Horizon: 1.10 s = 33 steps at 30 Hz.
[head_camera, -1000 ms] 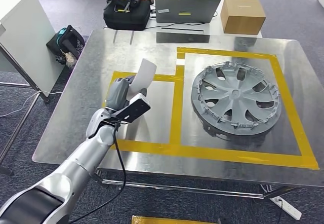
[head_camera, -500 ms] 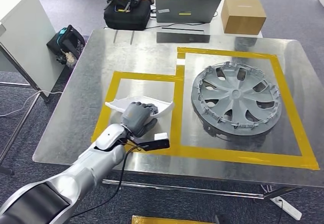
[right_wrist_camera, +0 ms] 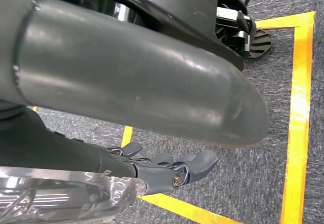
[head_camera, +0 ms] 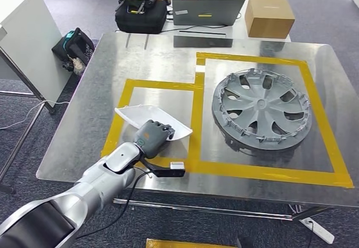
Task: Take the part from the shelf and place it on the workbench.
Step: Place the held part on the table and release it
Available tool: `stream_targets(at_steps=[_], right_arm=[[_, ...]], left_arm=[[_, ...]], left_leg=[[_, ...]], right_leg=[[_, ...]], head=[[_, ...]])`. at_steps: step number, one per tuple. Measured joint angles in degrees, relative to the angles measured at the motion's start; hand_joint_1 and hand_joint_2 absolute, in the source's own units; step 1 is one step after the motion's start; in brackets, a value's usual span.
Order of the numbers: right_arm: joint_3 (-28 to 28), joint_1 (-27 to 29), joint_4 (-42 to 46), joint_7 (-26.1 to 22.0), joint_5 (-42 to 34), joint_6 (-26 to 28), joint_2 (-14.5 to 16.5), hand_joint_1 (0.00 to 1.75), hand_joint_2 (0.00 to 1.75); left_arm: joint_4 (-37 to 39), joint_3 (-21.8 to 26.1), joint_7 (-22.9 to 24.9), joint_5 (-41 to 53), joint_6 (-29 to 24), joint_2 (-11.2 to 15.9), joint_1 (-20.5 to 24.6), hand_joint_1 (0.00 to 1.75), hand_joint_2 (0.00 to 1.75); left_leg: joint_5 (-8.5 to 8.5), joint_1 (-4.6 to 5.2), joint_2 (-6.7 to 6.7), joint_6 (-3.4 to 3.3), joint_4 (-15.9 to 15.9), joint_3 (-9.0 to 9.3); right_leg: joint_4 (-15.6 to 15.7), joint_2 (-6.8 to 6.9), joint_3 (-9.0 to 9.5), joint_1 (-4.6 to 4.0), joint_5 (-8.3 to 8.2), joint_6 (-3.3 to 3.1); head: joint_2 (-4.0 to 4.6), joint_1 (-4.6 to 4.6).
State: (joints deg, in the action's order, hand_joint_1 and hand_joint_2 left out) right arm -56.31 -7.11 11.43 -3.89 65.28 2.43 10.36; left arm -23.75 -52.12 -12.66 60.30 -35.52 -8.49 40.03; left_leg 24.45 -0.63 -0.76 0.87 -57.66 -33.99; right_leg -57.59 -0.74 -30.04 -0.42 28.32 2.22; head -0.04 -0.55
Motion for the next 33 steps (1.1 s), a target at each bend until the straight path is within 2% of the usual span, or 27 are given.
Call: stream_targets(at_steps=[4, 8, 14, 24, 28, 31, 33], right_arm=[[0.07, 0.02, 0.0, 0.14, 0.07, 0.08, 0.01, 0.0, 0.0], [0.3, 0.03, -0.01, 0.15, 0.04, 0.18, 0.02, 0.0, 0.0], [0.4, 0.07, -0.01, 0.15, -0.25, 0.26, 0.02, 0.0, 0.0], [0.4, 0.14, -0.02, 0.15, -0.46, 0.28, 0.02, 0.0, 0.0], [0.4, 0.15, -0.02, 0.14, -0.53, 0.28, 0.02, 0.0, 0.0], [0.4, 0.17, -0.01, 0.05, -0.79, 0.34, 0.02, 0.0, 0.0], [0.4, 0.25, -0.01, -0.17, -1.25, 0.41, 0.02, 0.0, 0.0]], left_arm=[[0.26, -0.11, 0.11, -1.11, -3.54, 0.28, 0.0, 1.75, 1.75], [0.32, 0.06, -0.17, -2.07, -3.99, 0.55, 0.0, 0.0, 1.75], [0.41, 1.2, -2.03, -3.85, -3.96, 0.58, -0.02, 0.0, 1.75], [0.39, 2.83, -1.33, -1.17, -4.47, 0.58, -0.32, 0.0, 1.75], [0.35, 3.16, -1.42, -1.03, -4.5, 0.58, -0.43, 0.0, 0.0], [0.03, 3.97, -3.28, -2.22, -4.51, 0.56, -0.87, 0.0, 0.0], [-0.68, 5.48, -6.67, -4.79, -4.54, 0.47, -1.66, 0.0, 0.0]], left_leg=[[0.0, 0.0, 0.0, 0.0, 0.0, 0.0], [0.0, 0.0, 0.0, 0.0, 0.0, 0.0], [0.0, 0.0, 0.0, 0.0, 0.0, 0.0], [0.0, 0.0, 0.0, 0.0, 0.0, 0.0], [0.0, 0.0, 0.0, 0.0, 0.0, 0.0], [0.0, 0.0, 0.0, 0.0, 0.0, 0.0], [0.0, 0.0, 0.0, 0.0, 0.0, 0.0]], right_leg=[[0.0, 0.0, 0.0, 0.0, 0.0, 0.0], [0.0, 0.01, 0.0, 0.0, 0.0, 0.0], [0.0, 0.01, 0.0, 0.0, 0.0, 0.0], [0.0, 0.01, 0.0, 0.0, 0.0, 0.0], [0.0, 0.01, 0.0, 0.0, 0.0, 0.0], [0.0, 0.01, 0.0, 0.0, 0.0, 0.0], [0.0, 0.01, 0.0, 0.0, 0.0, 0.0]], head=[[0.0, 0.01], [0.0, 0.0], [0.0, 0.0], [0.0, 0.0], [0.0, 0.01], [0.0, 0.01], [0.0, 0.01]])
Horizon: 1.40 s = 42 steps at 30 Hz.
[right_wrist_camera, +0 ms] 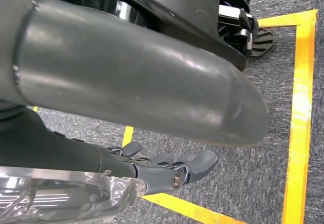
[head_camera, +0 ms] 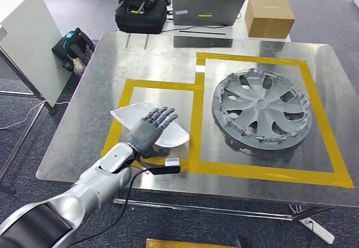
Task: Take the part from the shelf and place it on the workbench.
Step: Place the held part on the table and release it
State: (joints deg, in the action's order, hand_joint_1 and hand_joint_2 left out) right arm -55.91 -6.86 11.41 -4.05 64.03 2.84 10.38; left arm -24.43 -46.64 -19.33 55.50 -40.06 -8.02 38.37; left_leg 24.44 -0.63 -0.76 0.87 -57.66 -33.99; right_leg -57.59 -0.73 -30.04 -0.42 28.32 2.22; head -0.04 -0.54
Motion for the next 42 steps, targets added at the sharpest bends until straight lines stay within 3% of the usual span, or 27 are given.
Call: stream_targets(at_steps=[3, 6, 10, 18, 26, 36, 39, 42], right_arm=[[-0.01, 0.25, -0.01, -0.53, -0.77, 0.21, 0.0, 0.0, 0.0], [-0.05, 0.61, -0.01, -0.94, -1.41, 0.47, 0.0, 0.0, 0.0], [-0.14, 1.07, -0.01, -1.3, -1.64, 0.59, 0.0, 0.0, 0.0], [-0.23, 1.15, -0.01, -1.64, -2.11, 0.63, 0.0, 0.0, 0.0], [-0.78, 1.32, -0.01, -2.62, -2.88, 0.77, -0.02, 0.0, 0.0], [-1.0, 1.31, -0.01, -2.67, -2.97, 0.77, -0.02, 0.0, 0.0], [-1.07, 1.34, -0.01, -3.01, -3.39, 0.85, -0.02, 0.0, 0.0], [-1.57, 1.6, -0.01, -3.95, -4.31, 1.09, -0.02, 0.0, 0.0]], left_arm=[[-2.49, 2.9, -6.16, -5.55, -0.03, -0.24, -1.92, 0.0, 0.0], [-7.81, 4.78, -8.88, -9.43, 0.04, 0.14, -4.07, 0.0, 0.0], [-15.29, 5.67, -8.77, -10.53, 0.38, 1.63, -5.92, 0.0, 0.0], [-22.57, 6.54, -8.86, -10.72, 0.38, 3.54, -8.05, 0.0, 0.0], [-37.05, 7.79, -10.51, -14.1, 2.95, 9.85, -12.9, 0.0, 0.0], [-42.41, 8.01, -10.87, -14.87, 3.4, 12.03, -14.73, 0.0, 0.0], [-44.6, 8.76, -13.89, -23.14, 8.86, 12.16, -16.21, 0.0, 0.0], [-50.51, 11.36, -16.87, -40.28, 22.72, 11.86, -20.52, 0.0, 0.0]], left_leg=[[0.0, 0.0, 0.0, 0.0, 0.0, -0.01], [0.01, 0.0, 0.0, 0.0, 0.0, -0.01], [0.0, 0.0, 0.0, 0.0, 0.01, -0.01], [-0.02, 0.0, 0.0, -0.01, 0.01, -0.01], [-0.01, -0.04, -0.02, -0.01, 0.03, -0.02], [-0.02, -0.03, -0.02, -0.01, 0.05, -0.01], [-0.01, -0.02, -0.01, -0.01, 0.05, 0.0], [0.02, -0.01, 0.02, -0.01, 0.05, -0.01]], right_leg=[[0.0, 0.0, -0.01, 0.0, 0.0, 0.0], [0.0, 0.0, -0.01, 0.0, 0.0, 0.0], [0.0, 0.01, -0.01, 0.0, 0.01, 0.0], [0.0, 0.0, 0.02, -0.01, 0.0, 0.0], [0.0, 0.08, -0.01, -0.02, 0.05, -0.05], [0.0, 0.06, 0.0, -0.03, 0.05, -0.07], [0.0, 0.0, 0.0, -0.02, 0.05, -0.07], [0.0, -0.05, -0.04, -0.02, 0.07, -0.07]], head=[[0.0, 0.01], [0.0, 0.0], [0.0, -0.01], [0.0, -0.01], [0.0, -0.01], [0.0, -0.01], [0.0, 0.0], [0.0, -0.01]])
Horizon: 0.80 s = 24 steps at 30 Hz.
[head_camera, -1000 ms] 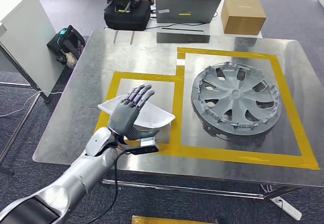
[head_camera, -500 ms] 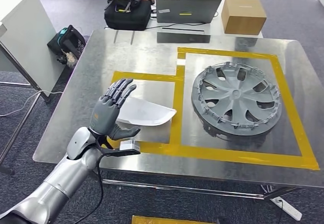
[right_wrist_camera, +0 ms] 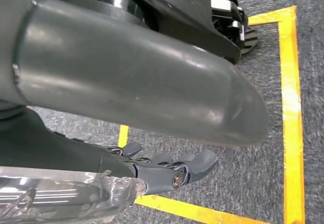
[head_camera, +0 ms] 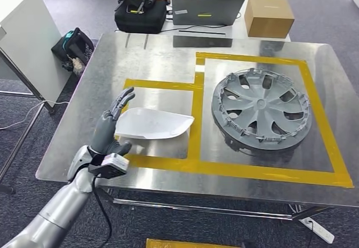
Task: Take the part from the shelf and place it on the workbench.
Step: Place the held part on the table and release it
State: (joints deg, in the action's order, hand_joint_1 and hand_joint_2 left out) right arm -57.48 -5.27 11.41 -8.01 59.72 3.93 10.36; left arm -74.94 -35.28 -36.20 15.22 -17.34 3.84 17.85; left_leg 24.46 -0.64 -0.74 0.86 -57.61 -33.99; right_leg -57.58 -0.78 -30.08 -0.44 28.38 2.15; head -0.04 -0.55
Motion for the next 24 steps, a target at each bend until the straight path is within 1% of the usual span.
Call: stream_targets(at_steps=[2, 3, 5, 8, 12, 16, 21, 24], right_arm=[[-0.51, 0.24, 0.0, -0.57, -0.59, 0.14, 0.0, 0.0, 0.0], [-0.74, 0.34, 0.0, -0.77, -0.82, 0.19, 0.0, 0.0, 0.0], [-1.16, 0.49, 0.0, -0.91, -1.17, 0.32, 0.0, 0.0, 0.0], [-1.81, 0.55, 0.0, -0.93, -1.5, 0.51, 0.0, 0.0, 0.0], [-2.49, 0.57, 0.0, -1.19, -2.08, 0.65, 0.01, 0.0, 0.0], [-3.12, 0.56, 0.0, -1.39, -2.26, 0.71, 0.02, 0.0, 0.0], [-3.37, 0.55, 0.0, -1.41, -2.26, 0.9, 0.08, 0.0, 0.0], [-3.38, 0.55, 0.0, -1.41, -2.26, 0.88, 0.13, 0.0, 0.0]], left_arm=[[-4.19, 2.26, -0.33, -8.48, 9.12, -0.31, -3.26, 0.0, 0.0], [-6.06, 3.41, -0.53, -11.05, 12.59, -0.42, -4.78, 0.0, 0.0], [-9.02, 5.59, -1.25, -13.57, 16.86, -0.63, -7.34, 0.0, 0.0], [-12.45, 8.56, -2.52, -15.25, 20.63, -1.04, -10.45, 0.0, 0.0], [-16.09, 11.91, -3.63, -17.31, 23.91, -1.64, -14.08, 0.0, 0.0], [-18.36, 14.9, -3.81, -18.2, 25.32, -2.32, -16.68, 0.0, 0.0], [-19.26, 16.93, -3.82, -16.56, 25.16, -2.73, -17.74, 0.0, 0.0], [-19.33, 17.54, -3.82, -16.11, 25.07, -2.89, -17.85, 0.0, 0.0]], left_leg=[[0.04, 0.0, 0.01, 0.02, 0.0, -0.01], [0.06, -0.01, 0.01, 0.03, 0.0, -0.01], [0.08, -0.01, 0.01, 0.04, 0.01, -0.01], [0.08, -0.02, 0.01, 0.04, 0.02, 0.0], [0.08, -0.03, 0.01, 0.04, 0.04, 0.01], [0.08, 0.02, -0.01, 0.03, 0.03, 0.01], [0.14, 0.18, -0.01, -0.06, 0.01, 0.01], [0.24, 0.4, -0.01, -0.26, -0.03, 0.01]], right_leg=[[0.0, 0.02, -0.01, 0.0, 0.04, -0.02], [0.0, 0.01, -0.01, 0.0, 0.06, -0.04], [0.0, 0.01, -0.02, 0.0, 0.09, -0.04], [0.0, 0.03, -0.02, -0.01, 0.11, -0.04], [0.0, 0.03, -0.01, -0.01, 0.11, -0.05], [0.03, 0.06, 0.01, 0.03, 0.09, -0.03], [0.05, 0.07, 0.03, 0.18, 0.08, 0.03], [0.08, 0.06, 0.03, 0.4, 0.09, 0.21]], head=[[0.0, 0.0], [0.0, 0.0], [0.0, -0.01], [0.0, -0.01], [0.0, 0.0], [0.0, 0.01], [0.0, 0.0], [0.0, -0.01]])
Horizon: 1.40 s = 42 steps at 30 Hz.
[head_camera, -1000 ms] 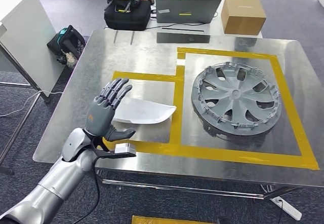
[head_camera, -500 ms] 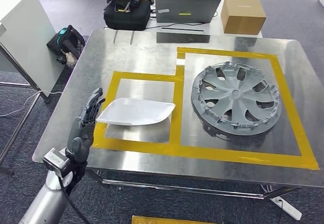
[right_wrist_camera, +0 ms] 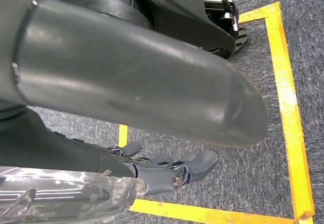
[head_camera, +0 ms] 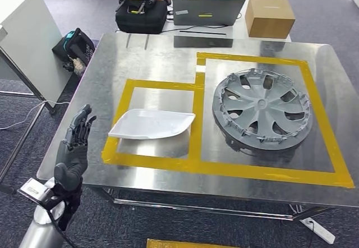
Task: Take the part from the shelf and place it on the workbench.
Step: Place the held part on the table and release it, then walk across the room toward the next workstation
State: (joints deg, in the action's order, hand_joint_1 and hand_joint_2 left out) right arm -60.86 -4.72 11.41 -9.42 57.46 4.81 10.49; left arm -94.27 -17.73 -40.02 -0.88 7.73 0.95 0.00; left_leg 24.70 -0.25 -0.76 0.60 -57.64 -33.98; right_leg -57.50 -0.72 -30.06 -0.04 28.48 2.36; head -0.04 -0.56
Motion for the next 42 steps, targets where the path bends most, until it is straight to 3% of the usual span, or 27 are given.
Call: stream_targets(at_steps=[4, 6, 8, 10, 11, 12, 13, 15, 17, 20, 21, 23, 25, 26, 27, 28, 30, 32, 34, 36, 37, 38, 40, 41, 42], right_arm=[[-0.01, -0.02, 0.0, 0.0, -0.02, -0.01, 0.19, 0.0, 0.0], [-0.02, -0.05, 0.01, 0.0, -0.02, 0.01, 0.24, 0.0, 0.0], [-0.08, -0.06, 0.01, 0.0, -0.02, 0.02, 0.25, 0.0, 0.0], [-0.23, -0.05, 0.0, 0.0, -0.02, 0.02, 0.25, 0.0, 0.0], [-0.3, -0.02, 0.0, 0.0, -0.02, 0.02, 0.25, 0.0, 0.0], [-0.37, 0.01, 0.0, 0.01, -0.02, 0.03, 0.25, 0.0, 0.0], [-0.4, 0.02, 0.01, 0.01, -0.02, 0.05, 0.24, 0.0, 0.0], [-0.44, -0.08, -0.01, 0.05, -0.01, 0.13, 0.27, 0.0, 0.0], [-0.46, -0.22, -0.06, 0.17, 0.0, 0.19, 0.38, 0.0, 0.0], [-0.52, -0.22, -0.09, 0.4, 0.0, 0.2, 0.44, 0.0, 0.0], [-0.56, -0.2, -0.09, 0.45, 0.01, 0.21, 0.44, 0.0, 0.0], [-0.63, -0.22, -0.08, 0.51, 0.02, 0.22, 0.44, 0.0, 0.0], [-0.71, -0.2, -0.08, 0.52, 0.02, 0.23, 0.44, 0.0, 0.0], [-0.75, -0.17, -0.08, 0.52, 0.02, 0.24, 0.44, 0.0, 0.0], [-0.79, -0.15, -0.08, 0.52, 0.02, 0.23, 0.44, 0.0, 0.0], [-0.81, -0.15, -0.07, 0.52, 0.02, 0.24, 0.44, 0.0, 0.0], [-0.82, -0.2, -0.07, 0.52, 0.02, 0.23, 0.44, 0.0, 0.0], [-0.82, -0.23, -0.07, 0.52, 0.02, 0.22, 0.44, 0.0, 0.0], [-0.82, -0.21, -0.07, 0.52, 0.02, 0.21, 0.44, 0.0, 0.0], [-0.83, -0.11, -0.08, 0.58, 0.03, 0.21, 0.44, 0.0, 0.0], [-0.84, -0.08, -0.09, 0.62, 0.04, 0.21, 0.44, 0.0, 0.0], [-0.84, -0.05, -0.09, 0.68, 0.06, 0.21, 0.44, 0.0, 0.0], [-0.84, -0.07, -0.09, 0.79, 0.11, 0.21, 0.44, 0.0, 0.0], [-0.84, -0.08, -0.09, 0.83, 0.14, 0.21, 0.44, 0.0, 0.0], [-0.84, -0.09, -0.09, 0.85, 0.16, 0.21, 0.44, 0.0, 0.0]], left_arm=[[-0.01, 0.44, 0.0, 0.25, 0.01, -0.08, 0.01, 0.0, 0.0], [-0.08, 0.64, 0.0, 0.4, 0.2, -0.3, 0.04, 0.0, 0.0], [-0.15, 0.81, -0.03, 0.51, 0.41, -0.61, 0.08, 0.0, 0.0], [-0.16, 1.01, -0.05, 0.55, 0.49, -0.83, 0.06, 0.0, 0.0], [-0.15, 1.1, -0.05, 0.56, 0.5, -0.89, 0.04, 0.0, 0.0], [-0.15, 1.2, -0.05, 0.56, 0.5, -0.93, 0.03, 0.0, 0.0], [-0.15, 1.27, -0.05, 0.56, 0.5, -0.95, 0.04, 0.0, 0.0], [-0.16, 1.54, -0.05, 0.56, 0.49, -0.97, 0.06, 0.0, 0.0], [-0.17, 1.86, -0.04, 0.55, 0.49, -0.99, 0.11, 0.0, 0.0], [-0.17, 2.15, -0.04, 0.54, 0.46, -0.99, 0.11, 0.0, 0.0], [-0.17, 2.25, -0.04, 0.53, 0.44, -1.0, 0.09, 0.0, 0.0], [-0.17, 2.52, -0.04, 0.52, 0.43, -1.03, 0.08, 0.0, 0.0], [-0.17, 2.79, -0.04, 0.51, 0.43, -1.05, 0.07, 0.0, 0.0], [-0.17, 2.89, -0.04, 0.51, 0.43, -1.05, 0.06, 0.0, 0.0], [-0.17, 2.96, -0.04, 0.51, 0.43, -1.05, 0.05, 0.0, 0.0], [-0.17, 3.0, -0.04, 0.51, 0.43, -1.05, 0.04, 0.0, 0.0], [-0.17, 3.04, -0.04, 0.51, 0.43, -1.05, 0.09, 0.0, 0.0], [-0.21, 3.05, -0.03, 0.51, 0.43, -1.1, 0.25, 0.0, 0.0], [-0.27, 3.07, -0.02, 0.5, 0.43, -1.16, 0.32, 0.0, 0.0], [-0.29, 3.11, 0.01, 0.49, 0.43, -1.18, 0.28, 0.0, 0.0], [-0.29, 3.13, 0.03, 0.49, 0.43, -1.21, 0.27, 0.0, 0.0], [-0.29, 3.15, 0.07, 0.49, 0.43, -1.24, 0.27, 0.0, 0.0], [-0.3, 3.18, 0.14, 0.5, 0.43, -1.28, 0.17, 0.0, 0.0], [-0.3, 3.19, 0.17, 0.51, 0.43, -1.28, 0.09, 0.0, 0.0], [-0.29, 3.19, 0.2, 0.51, 0.43, -1.27, 0.04, 0.0, 0.0]], left_leg=[[-0.15, 0.33, 0.0, -0.64, 0.05, 0.01], [-0.6, 0.01, 0.11, -1.07, 0.73, 0.24], [-0.97, -0.4, 0.24, -1.4, 1.37, 0.4], [-1.09, -0.53, 0.32, -1.43, 1.43, 0.23], [-1.15, -0.61, 0.36, -1.34, 1.43, 0.15], [-1.24, -0.72, 0.39, -1.2, 1.41, 0.07], [-1.34, -0.9, 0.39, -0.99, 1.38, 0.03], [-1.51, -1.28, 0.34, -0.28, 1.21, -0.09], [-1.81, -1.31, 0.23, 0.74, 0.93, -0.4], [-2.59, -1.33, 0.11, 2.01, 0.89, -0.8], [-2.16, -1.43, 0.15, 2.28, 0.6, -1.08], [1.33, -1.45, 0.26, 2.53, -3.07, -2.69], [6.38, -1.25, 0.29, 2.5, -10.55, -5.3], [7.88, -1.14, 0.28, 2.4, -13.82, -6.17], [8.18, -1.02, 0.28, 2.19, -15.5, -6.26], [7.38, -0.87, 0.28, 1.89, -15.15, -5.33], [4.55, -0.39, 0.28, 1.04, -9.05, -0.68], [3.57, 0.09, 0.27, 0.27, -1.65, 4.11], [3.75, 0.42, 0.23, -0.21, 1.3, 5.49], [2.93, 0.37, 0.33, -0.84, 1.69, 4.91], [2.42, 0.28, 0.43, -1.27, 1.83, 4.55], [1.86, 0.15, 0.52, -1.61, 1.98, 4.05], [0.83, 0.12, 0.62, -1.98, 1.96, 2.79], [0.26, 0.13, 0.64, -2.0, 1.93, 2.06], [-0.31, 0.14, 0.67, -1.96, 1.89, 1.34]], right_leg=[[0.17, -0.03, 0.06, 0.37, -0.21, 0.59], [-0.31, 0.01, -0.26, 0.36, 0.38, 0.95], [-4.4, 0.13, -2.13, 0.4, 3.17, 1.35], [-12.13, 0.19, -5.52, 0.64, 6.84, 1.83], [-14.97, 0.21, -6.78, 0.77, 7.64, 2.05], [-15.92, 0.23, -7.15, 0.9, 7.33, 2.25], [-14.45, 0.26, -6.37, 1.04, 5.88, 2.46], [-6.76, 0.25, -2.33, 1.41, 2.16, 3.13], [-1.24, -0.12, 0.61, 1.51, 0.41, 2.91], [-0.88, -0.4, 0.11, 1.31, 0.14, 1.28], [-0.96, -0.36, -0.25, 1.27, -0.15, 0.66], [-0.91, -0.2, -1.24, 1.2, -0.98, -0.65], [-0.93, -0.03, -2.38, 0.88, -1.84, -1.4], [-0.95, 0.05, -2.99, 0.68, -2.27, -1.57], [-0.97, 0.12, -3.57, 0.47, -2.69, -1.68], [-0.98, 0.15, -4.13, 0.28, -3.13, -1.71], [-1.0, 0.15, -5.05, 0.06, -3.96, -1.57], [-1.04, 0.14, -5.71, -0.16, -4.72, -1.11], [-0.89, 0.16, -6.07, -0.18, -5.57, -0.44], [-0.85, 0.17, -6.43, -0.02, -5.91, 0.25], [-1.57, 0.19, -6.89, 0.04, -4.93, 0.56], [-3.5, 0.22, -7.67, 0.08, -2.93, 0.85], [-10.41, 0.27, -9.71, 0.19, 2.55, 1.32], [-14.02, 0.28, -10.45, 0.22, 4.38, 1.5], [-16.3, 0.28, -10.55, 0.22, 4.88, 1.62]], head=[[0.0, -0.03], [0.0, 0.03], [0.0, 0.34], [0.0, 0.56], [0.0, 0.55], [0.0, 0.55], [0.0, 0.55], [0.0, 0.6], [0.0, 0.77], [0.0, 0.85], [0.0, 0.75], [0.0, 0.49], [0.0, 0.21], [0.0, 0.15], [0.0, 0.13], [0.0, 0.13], [0.0, 0.12], [0.0, 0.15], [0.0, 0.19], [0.0, 0.13], [0.0, 0.2], [0.0, 0.26], [0.0, 0.45], [0.0, 0.47], [0.0, 0.45]])
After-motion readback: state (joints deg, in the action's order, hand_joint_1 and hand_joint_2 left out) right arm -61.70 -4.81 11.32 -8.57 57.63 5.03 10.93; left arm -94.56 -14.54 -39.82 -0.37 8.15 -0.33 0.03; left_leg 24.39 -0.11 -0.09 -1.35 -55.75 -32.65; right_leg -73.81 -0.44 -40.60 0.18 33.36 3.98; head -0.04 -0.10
